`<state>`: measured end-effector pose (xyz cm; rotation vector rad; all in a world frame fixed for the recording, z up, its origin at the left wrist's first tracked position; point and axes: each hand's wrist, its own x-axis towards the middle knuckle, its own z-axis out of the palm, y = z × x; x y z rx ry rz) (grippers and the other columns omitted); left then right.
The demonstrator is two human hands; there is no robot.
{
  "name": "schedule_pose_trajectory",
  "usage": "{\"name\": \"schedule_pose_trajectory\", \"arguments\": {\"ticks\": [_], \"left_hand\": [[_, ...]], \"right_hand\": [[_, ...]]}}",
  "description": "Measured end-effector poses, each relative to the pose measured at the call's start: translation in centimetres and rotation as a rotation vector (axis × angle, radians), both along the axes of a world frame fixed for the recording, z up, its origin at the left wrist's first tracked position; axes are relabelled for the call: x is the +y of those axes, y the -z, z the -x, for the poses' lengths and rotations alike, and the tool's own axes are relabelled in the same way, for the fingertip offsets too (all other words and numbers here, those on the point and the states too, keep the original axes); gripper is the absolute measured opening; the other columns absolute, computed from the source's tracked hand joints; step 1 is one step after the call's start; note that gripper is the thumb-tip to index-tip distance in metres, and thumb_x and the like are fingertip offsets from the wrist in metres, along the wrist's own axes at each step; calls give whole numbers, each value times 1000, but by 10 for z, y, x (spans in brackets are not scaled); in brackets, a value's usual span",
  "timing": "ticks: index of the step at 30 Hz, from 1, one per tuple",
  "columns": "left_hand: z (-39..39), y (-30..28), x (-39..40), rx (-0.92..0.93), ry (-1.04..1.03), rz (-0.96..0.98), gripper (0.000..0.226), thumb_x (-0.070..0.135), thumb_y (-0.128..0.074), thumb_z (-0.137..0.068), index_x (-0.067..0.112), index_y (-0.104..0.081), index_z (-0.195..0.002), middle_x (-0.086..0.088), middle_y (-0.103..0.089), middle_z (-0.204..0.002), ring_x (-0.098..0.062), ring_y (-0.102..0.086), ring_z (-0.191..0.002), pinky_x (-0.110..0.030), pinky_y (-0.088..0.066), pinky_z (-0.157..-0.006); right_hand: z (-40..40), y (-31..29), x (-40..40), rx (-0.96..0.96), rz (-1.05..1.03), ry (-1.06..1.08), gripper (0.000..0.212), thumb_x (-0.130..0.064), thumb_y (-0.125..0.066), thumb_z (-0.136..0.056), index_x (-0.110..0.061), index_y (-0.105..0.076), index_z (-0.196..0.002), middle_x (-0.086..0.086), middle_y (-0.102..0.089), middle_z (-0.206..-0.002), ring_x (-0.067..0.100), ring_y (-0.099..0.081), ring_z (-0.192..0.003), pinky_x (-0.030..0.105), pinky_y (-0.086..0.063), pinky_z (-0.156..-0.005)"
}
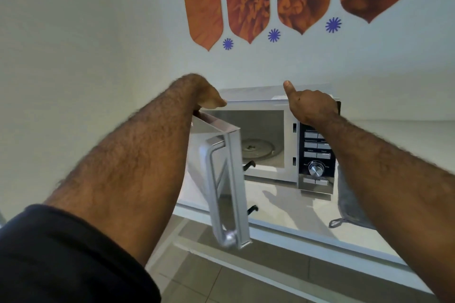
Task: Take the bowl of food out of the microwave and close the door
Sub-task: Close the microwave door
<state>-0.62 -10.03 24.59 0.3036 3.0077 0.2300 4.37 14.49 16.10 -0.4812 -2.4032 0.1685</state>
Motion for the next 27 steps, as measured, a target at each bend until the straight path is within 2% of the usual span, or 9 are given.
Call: {"name": "schedule_pose_trajectory", "arguments": {"ticks": [3, 6, 9, 12, 14, 16, 19, 23, 27], "left_hand": [[0, 9, 13, 59, 130, 196, 49, 43, -34, -102, 7, -53, -130, -12, -50, -140, -27, -54, -108, -34, -38, -86], [6, 21, 32, 75, 151, 157, 53, 37, -32, -103, 6, -39, -146, -15, -36, -155, -29, -42, -134, -41, -31, -108], [20, 28, 49, 76, 149, 88, 53, 37, -30, -103, 4, -45, -142, -16, -42, -151, -26, -48, -127, -41, -33, -108], [35, 39, 61, 144, 201, 51, 58, 39, -22, -103, 12, -18, -155, -13, -17, -163, -28, -24, -147, -45, -18, -119], [47, 46, 65, 173, 275, 6, 59, 39, -19, -102, 24, -2, -156, -9, 0, -165, -29, -7, -151, -49, -7, -121], [58, 51, 70, 189, 343, -40, 58, 38, -20, -101, 29, -3, -156, -9, 3, -165, -30, -6, -151, -50, -6, -121], [75, 57, 80, 232, 453, -102, 57, 39, -20, -100, 28, -12, -156, -6, -4, -166, -26, -9, -151, -45, -8, -122], [92, 60, 90, 275, 534, -83, 56, 36, -18, -100, 21, -22, -154, -4, -17, -164, -21, -20, -148, -37, -14, -118], [103, 62, 99, 363, 540, -97, 56, 43, -17, -98, 18, -50, -136, -13, -47, -148, -30, -46, -130, -40, -34, -105]], "right_hand": [[-3, -4, -5, -1, 108, -33, 101, -71, 6, -89, -5, -70, -103, 20, -68, -102, 31, -57, -84, 40, -40, -78], [-10, -5, -9, 92, 267, -145, 86, -66, -7, -95, -8, -66, -118, 19, -65, -121, 35, -59, -108, 42, -42, -93], [-22, 6, -23, 595, 360, -254, 47, -46, -34, -102, -12, -62, -86, 9, -63, -85, 23, -57, -82, 29, -39, -72], [-36, 27, -51, 954, 306, -243, 35, -29, -48, -100, -16, -45, -68, 0, -44, -61, 14, -40, -55, 21, -29, -51], [-41, 46, -70, 927, 299, -294, 42, -28, -51, -99, -15, -42, -59, -2, -38, -52, 14, -35, -46, 24, -29, -44], [-41, 69, -84, 827, 332, -289, 45, -35, -52, -98, -11, -48, -60, 2, -44, -49, 20, -43, -44, 34, -37, -40], [-31, 88, -89, 822, 456, -220, 40, -44, -50, -97, -13, -58, -73, -1, -57, -55, 16, -54, -47, 34, -47, -42], [-10, 95, -89, 687, 931, -465, 52, -64, -42, -88, -16, -59, -76, -2, -62, -55, 12, -60, -46, 28, -52, -44], [5, 93, -81, 712, 888, -408, 64, -77, -41, -80, -16, -49, -62, 4, -47, -51, 23, -49, -45, 45, -50, -42]]}}
